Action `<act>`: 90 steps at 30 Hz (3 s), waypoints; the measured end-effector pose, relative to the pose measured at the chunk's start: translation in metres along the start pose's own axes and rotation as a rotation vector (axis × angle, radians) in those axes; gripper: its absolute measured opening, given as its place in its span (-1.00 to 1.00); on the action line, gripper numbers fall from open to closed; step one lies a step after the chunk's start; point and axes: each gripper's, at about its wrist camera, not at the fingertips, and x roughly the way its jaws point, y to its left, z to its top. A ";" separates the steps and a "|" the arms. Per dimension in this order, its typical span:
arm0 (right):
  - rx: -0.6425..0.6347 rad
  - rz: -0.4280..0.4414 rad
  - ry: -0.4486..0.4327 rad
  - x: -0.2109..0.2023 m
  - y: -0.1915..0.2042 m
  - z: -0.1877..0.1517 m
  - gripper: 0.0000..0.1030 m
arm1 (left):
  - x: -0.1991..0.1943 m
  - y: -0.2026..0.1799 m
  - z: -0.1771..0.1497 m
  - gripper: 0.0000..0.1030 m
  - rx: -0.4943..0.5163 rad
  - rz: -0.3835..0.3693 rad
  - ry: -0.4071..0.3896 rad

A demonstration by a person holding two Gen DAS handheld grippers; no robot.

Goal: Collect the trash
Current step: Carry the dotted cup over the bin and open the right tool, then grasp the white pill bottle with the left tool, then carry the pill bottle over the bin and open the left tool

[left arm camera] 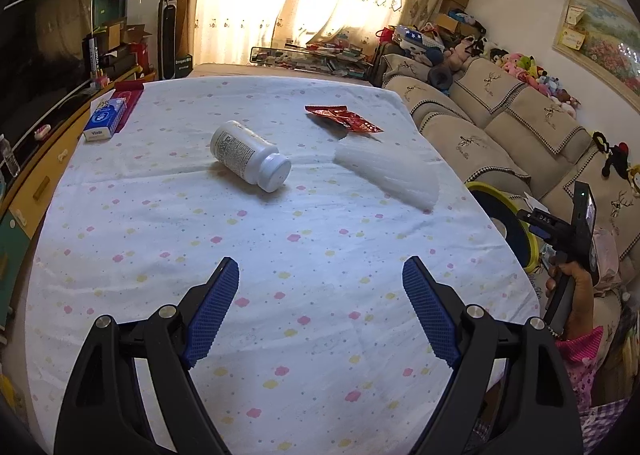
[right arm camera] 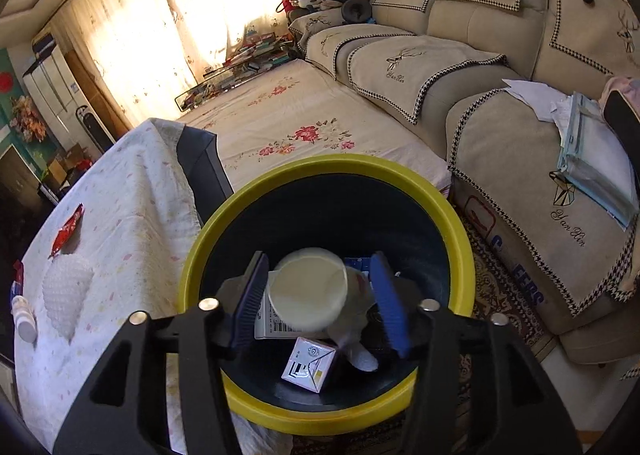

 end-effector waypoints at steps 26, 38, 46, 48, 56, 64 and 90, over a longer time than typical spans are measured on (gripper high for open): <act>-0.039 0.066 0.039 0.010 0.024 -0.006 0.01 | 0.125 0.038 0.080 0.62 -0.186 0.217 0.059; -0.035 0.069 0.055 0.017 0.024 -0.008 0.01 | 0.158 0.068 0.105 0.62 -0.271 0.266 0.123; -0.030 0.073 0.064 0.021 0.023 -0.010 0.01 | 0.169 0.071 0.109 0.34 -0.249 0.266 0.142; -0.032 0.075 0.065 0.021 0.023 -0.010 0.01 | 0.171 0.070 0.110 0.16 -0.238 0.270 0.153; -0.034 0.079 0.065 0.021 0.025 -0.011 0.01 | 0.167 0.056 0.105 0.02 -0.135 0.255 0.137; -0.041 0.088 0.056 0.016 0.027 -0.010 0.01 | 0.131 0.024 0.093 0.02 -0.049 0.193 0.096; 0.083 0.039 -0.023 -0.031 -0.065 -0.004 0.01 | 0.134 -0.222 0.083 0.03 0.344 -0.143 0.121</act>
